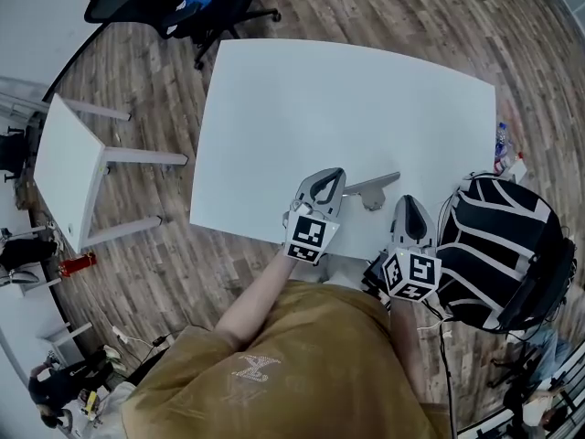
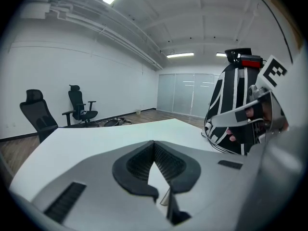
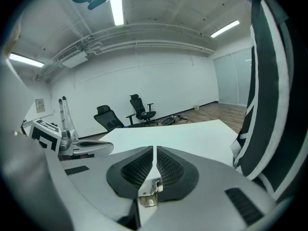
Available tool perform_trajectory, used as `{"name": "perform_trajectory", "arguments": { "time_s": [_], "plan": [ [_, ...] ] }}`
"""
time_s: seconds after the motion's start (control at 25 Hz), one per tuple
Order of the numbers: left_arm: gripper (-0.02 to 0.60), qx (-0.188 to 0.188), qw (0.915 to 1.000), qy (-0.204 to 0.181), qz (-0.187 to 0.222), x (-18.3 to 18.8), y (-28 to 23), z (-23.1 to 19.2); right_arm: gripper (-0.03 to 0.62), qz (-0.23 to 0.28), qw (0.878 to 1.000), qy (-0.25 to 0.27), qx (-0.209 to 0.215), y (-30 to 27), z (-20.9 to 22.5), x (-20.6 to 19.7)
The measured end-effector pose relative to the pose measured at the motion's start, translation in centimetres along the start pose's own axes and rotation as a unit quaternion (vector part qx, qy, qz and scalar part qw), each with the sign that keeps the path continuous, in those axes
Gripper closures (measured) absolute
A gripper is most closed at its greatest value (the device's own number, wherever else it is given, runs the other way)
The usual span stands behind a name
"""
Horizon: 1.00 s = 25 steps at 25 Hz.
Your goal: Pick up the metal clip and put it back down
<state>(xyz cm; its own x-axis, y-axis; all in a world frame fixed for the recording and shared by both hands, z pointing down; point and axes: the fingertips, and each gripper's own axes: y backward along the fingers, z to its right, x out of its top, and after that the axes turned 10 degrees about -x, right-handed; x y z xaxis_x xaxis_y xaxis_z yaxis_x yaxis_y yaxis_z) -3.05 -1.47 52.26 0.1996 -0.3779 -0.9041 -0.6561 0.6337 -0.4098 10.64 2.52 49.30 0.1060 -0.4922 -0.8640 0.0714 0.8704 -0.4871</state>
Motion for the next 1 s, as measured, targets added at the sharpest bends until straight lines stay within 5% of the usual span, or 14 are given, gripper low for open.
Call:
{"name": "perform_trajectory", "arguments": {
  "time_s": [0.56,0.84,1.0],
  "plan": [
    [0.578,-0.029,0.9969,0.030,-0.066,-5.7,-1.7,0.9,0.583,-0.113,0.992,-0.051,0.028,-2.0,-0.6,-6.7],
    [0.577,-0.045,0.9920,0.015,-0.117,-8.7,-2.3,1.8,0.583,-0.162,0.981,-0.102,0.031,-2.2,-0.3,-9.2],
    [0.576,-0.055,0.9880,-0.025,-0.142,-9.6,-2.4,2.4,0.583,-0.172,0.976,-0.128,0.031,-2.1,-0.1,-9.9]
  ]
}}
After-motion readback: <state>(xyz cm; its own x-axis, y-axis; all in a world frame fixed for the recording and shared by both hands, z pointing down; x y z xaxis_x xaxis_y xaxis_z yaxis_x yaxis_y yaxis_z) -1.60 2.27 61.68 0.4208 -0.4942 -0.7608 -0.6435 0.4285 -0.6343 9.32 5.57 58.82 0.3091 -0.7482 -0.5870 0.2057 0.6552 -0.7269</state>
